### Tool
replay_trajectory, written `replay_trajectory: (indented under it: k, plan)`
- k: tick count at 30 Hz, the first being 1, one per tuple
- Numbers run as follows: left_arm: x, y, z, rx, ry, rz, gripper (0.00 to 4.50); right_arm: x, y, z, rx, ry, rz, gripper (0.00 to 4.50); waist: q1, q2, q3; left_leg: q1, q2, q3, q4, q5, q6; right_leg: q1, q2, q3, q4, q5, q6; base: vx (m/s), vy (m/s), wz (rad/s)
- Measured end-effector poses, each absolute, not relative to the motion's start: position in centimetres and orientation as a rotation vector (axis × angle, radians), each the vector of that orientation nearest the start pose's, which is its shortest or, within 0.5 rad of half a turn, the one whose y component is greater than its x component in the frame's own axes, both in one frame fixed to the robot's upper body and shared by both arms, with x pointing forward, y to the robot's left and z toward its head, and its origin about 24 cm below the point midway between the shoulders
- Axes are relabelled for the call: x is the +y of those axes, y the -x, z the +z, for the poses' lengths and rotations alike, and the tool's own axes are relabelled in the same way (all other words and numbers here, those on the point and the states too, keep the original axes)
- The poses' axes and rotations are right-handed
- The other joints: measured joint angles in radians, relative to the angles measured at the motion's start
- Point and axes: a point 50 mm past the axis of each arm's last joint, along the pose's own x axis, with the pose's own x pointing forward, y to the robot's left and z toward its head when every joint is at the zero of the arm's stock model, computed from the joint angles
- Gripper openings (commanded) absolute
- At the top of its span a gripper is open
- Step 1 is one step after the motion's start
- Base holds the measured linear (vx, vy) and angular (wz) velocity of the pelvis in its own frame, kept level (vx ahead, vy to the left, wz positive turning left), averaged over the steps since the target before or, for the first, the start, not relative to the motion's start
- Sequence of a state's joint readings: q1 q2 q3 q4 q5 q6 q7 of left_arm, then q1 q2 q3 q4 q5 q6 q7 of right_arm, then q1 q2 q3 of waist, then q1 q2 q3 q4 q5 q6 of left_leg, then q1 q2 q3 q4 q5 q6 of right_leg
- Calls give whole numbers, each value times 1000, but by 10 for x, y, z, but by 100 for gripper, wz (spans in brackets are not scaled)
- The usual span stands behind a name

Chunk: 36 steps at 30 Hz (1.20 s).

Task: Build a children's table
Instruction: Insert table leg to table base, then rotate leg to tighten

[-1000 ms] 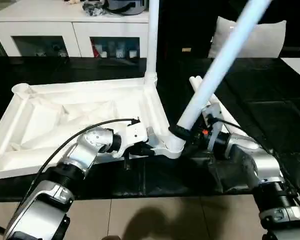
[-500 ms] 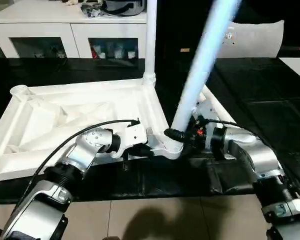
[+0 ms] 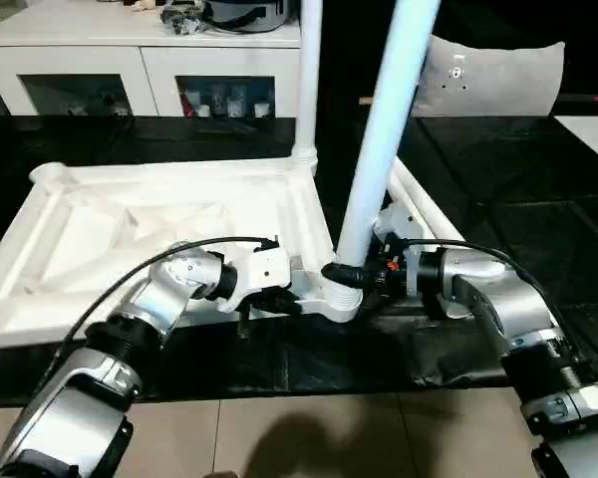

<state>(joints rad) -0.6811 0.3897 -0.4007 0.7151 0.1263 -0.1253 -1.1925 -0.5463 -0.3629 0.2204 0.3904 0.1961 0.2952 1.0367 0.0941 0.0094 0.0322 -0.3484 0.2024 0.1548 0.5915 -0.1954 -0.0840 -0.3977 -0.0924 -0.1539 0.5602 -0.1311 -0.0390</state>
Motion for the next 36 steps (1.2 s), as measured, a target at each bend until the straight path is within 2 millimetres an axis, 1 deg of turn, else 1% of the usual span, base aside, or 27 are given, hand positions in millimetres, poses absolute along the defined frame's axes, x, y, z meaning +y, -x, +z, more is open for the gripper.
replay_trajectory:
  k: [3, 6, 10, 11, 13, 14, 15, 16, 17, 18, 19, 20, 21, 22, 23, 24, 25, 26, 27, 29, 33, 36]
  plan:
    - [129, -324, 54, 409, -687, -1419, 0, -125, -318, 76, 322, 158, 1179, 186, -4, -2, -1, 0, 0, 0, -1, 0, 0, 0, 0, 0, 0, 0, 0, 0, 0, 0]
    - [130, -324, 53, 417, -679, -1416, 0, -124, -318, 75, 326, 152, 1175, 186, -5, -3, -2, 1, 0, 0, -1, 0, 0, 0, 0, 0, 0, 0, 0, 0, 0, 0]
    - [134, -322, 52, 460, -628, -1373, 0, -118, -316, 72, 326, 112, 1116, 186, -9, -3, -5, 2, 0, 0, -1, 0, 0, 1, 0, 0, 0, 0, 0, 0, 0, 0]
    - [134, -321, 51, 467, -617, -1361, 0, -116, -316, 72, 327, 106, 1103, 186, -12, -2, -5, 4, 0, 0, -1, 0, 0, 2, 0, 0, 0, 0, 0, 0, 0, 0]
    - [135, -319, 50, 484, -595, -1322, 0, -113, -315, 70, 336, 95, 1064, 186, -20, -1, -5, 16, 0, 0, -1, 0, 0, 8, 0, 0, -1, 0, 0, 0, 0, 0]
    - [136, -316, 47, 495, -571, -1277, 0, -109, -316, 70, 345, 87, 1024, 186, -33, 3, -4, 21, 0, -1, -1, 0, -1, 14, 0, -3, -4, 0, 0, 0, 0, 0]
    - [133, -312, 46, 495, -544, -1242, 0, -105, -316, 69, 354, 75, 986, 186, -40, 6, -4, 25, 1, -2, -1, -1, -1, 19, 0, -6, -7, 0, 1, 0, 0, 0]
    - [131, -310, 45, 501, -523, -1201, 0, -103, -317, 69, 362, 69, 950, 186, -52, 8, -2, 29, 2, -4, 0, -1, -1, 22, 0, -13, -12, 0, 1, 0, 0, 0]
    - [126, -307, 42, 511, -498, -1152, 0, -102, -318, 69, 375, 58, 897, 186, -69, 20, 4, 34, 7, -10, 0, -2, -1, 37, 0, -36, -32, -1, 1, 0, 0, 0]
    - [122, -306, 42, 518, -482, -1124, 0, -101, -320, 69, 381, 53, 863, 186, -84, 30, 9, 33, 18, -19, 0, -2, -1, 57, -1, -57, -47, -1, 2, 0, 0, 0]
    - [119, -305, 42, 522, -468, -1100, 0, -99, -322, 69, 384, 47, 833, 186, -84, 35, 14, 29, 23, -22, -1, -2, -1, 63, 0, -52, -17, -30, 14, -77, 18, 0]
    - [112, -303, 42, 530, -451, -1085, 0, -98, -323, 66, 394, 33, 796, 186, -88, 23, 15, 31, 14, -12, 3, -2, -2, 63, -4, 3, 53, -78, 9, 0, 0, 0]
    - [107, -302, 42, 525, -445, -1059, 0, -97, -326, 67, 396, 33, 772, 186, -89, -5, 14, 40, 2, -3, 4, -4, -4, 56, -7, 34, 76, -83, 31, 0, 0, 0]
    - [104, -302, 42, 522, -438, -1041, 0, -97, -328, 68, 398, 33, 752, 186, -78, -15, 13, 43, -10, -14, 11, -10, -12, 44, -6, 33, 81, -98, 32, 0, 0, 0]
    - [100, -302, 42, 523, -438, -1031, 0, -98, -330, 68, 399, 29, 733, 186, -66, -20, 11, 43, -11, -15, 14, -21, -15, 38, -5, 33, 81, -101, 29, 52, -21, -28]
    - [97, -304, 44, 513, -447, -1017, 0, -97, -333, 70, 392, 27, 709, 186, -59, -14, 9, 28, -13, -25, 12, -25, -12, 33, -6, 27, 80, -102, 28, 52, -21, -28]
    - [96, -304, 45, 512, -448, -1007, 0, -95, -335, 71, 388, 26, 695, 186, -56, -9, 8, 20, -14, -36, 10, -22, -16, 28, -3, 23, 76, -102, 29, 42, -24, -34]
    - [95, -305, 46, 514, -451, -989, 0, -94, -336, 71, 386, 22, 680, 186, -54, -6, 4, 14, -11, -42, 4, -19, -19, 27, 3, 22, 67, -101, 27, 0, 0, 0]
    - [95, -305, 46, 517, -453, -982, 0, -93, -336, 71, 388, 22, 673, 186, -54, -8, 3, 15, -11, -40, -1, -19, -19, 26, 3, 25, 64, -98, 24, 0, 0, 0]
    - [96, -305, 46, 527, -463, -963, 0, -90, -336, 72, 392, 10, 662, 186, -55, -8, 2, 16, -11, -37, 0, -18, -17, 27, 4, 31, 63, -91, 20, 0, 0, 0]
    - [100, -305, 48, 533, -489, -947, 0, -88, -338, 72, 394, 13, 656, 186, -63, -8, 3, 16, -11, -37, 0, -18, -17, 27, 4, 31, 55, -89, 20, 0, 0, 0]
    - [101, -306, 48, 532, -495, -937, 0, -88, -340, 72, 394, 13, 658, 186, -65, -8, 3, 16, -11, -36, 0, -18, -17, 28, 4, 31, 52, -88, 20, 0, 0, 0]
